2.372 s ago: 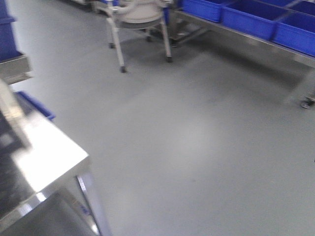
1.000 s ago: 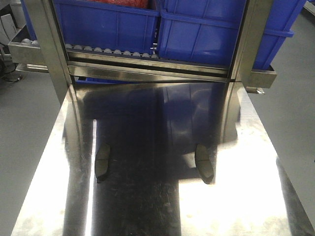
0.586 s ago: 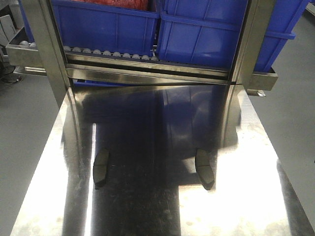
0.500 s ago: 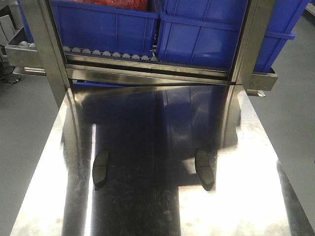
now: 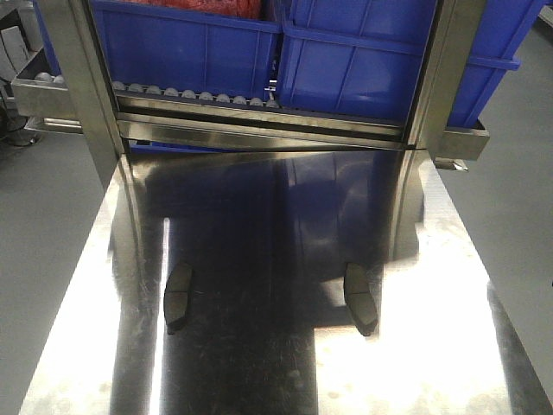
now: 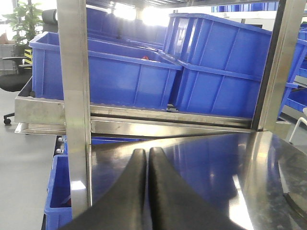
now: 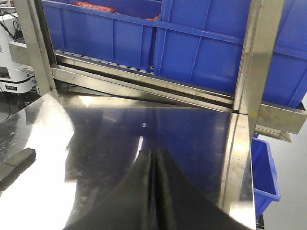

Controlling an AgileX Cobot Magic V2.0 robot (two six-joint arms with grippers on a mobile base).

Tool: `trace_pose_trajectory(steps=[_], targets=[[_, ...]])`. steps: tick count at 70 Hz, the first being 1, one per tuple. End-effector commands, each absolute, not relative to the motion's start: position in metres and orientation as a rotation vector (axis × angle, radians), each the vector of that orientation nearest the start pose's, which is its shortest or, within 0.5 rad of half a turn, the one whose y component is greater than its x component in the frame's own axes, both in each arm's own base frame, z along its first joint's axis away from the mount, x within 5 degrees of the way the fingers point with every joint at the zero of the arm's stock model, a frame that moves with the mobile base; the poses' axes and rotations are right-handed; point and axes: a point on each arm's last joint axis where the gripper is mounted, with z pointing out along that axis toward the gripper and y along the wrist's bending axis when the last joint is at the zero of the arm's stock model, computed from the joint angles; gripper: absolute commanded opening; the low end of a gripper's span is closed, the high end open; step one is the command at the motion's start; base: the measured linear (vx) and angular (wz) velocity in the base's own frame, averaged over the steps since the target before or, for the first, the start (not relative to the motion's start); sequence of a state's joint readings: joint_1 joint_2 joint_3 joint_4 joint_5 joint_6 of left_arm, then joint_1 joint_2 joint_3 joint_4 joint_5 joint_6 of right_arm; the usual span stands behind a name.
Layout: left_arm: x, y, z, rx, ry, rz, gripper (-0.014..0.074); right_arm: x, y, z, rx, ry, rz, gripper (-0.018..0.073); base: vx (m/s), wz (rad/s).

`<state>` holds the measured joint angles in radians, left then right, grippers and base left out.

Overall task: Move and align brake pads A on conveyor
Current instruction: 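Stop at the steel table facing the two brake pads on it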

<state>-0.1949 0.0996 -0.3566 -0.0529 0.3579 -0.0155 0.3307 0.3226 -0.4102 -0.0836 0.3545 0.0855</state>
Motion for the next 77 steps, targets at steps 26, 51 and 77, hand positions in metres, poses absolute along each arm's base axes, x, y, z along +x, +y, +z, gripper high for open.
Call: trace_pose_trajectory(steps=[26,51,77], targets=[[0.0411,-0.0098,0.3065,0.112,1.507,-0.229,-0.0006,0.0746,0.0229,0.313,-0.262,1.642,0.219,-0.0006,0.0,0.0],[0.0411,-0.0098,0.3065,0.112,1.507,-0.229,-0.0006,0.0746,0.0229,0.313,-0.262,1.642,0.219,-0.0006,0.0,0.0],[0.0411,-0.0098,0.3066,0.112,1.506,-0.229,-0.0006,0.0746,0.0229,0.313,-0.262,1.642,0.219,-0.0006,0.0,0.0]])
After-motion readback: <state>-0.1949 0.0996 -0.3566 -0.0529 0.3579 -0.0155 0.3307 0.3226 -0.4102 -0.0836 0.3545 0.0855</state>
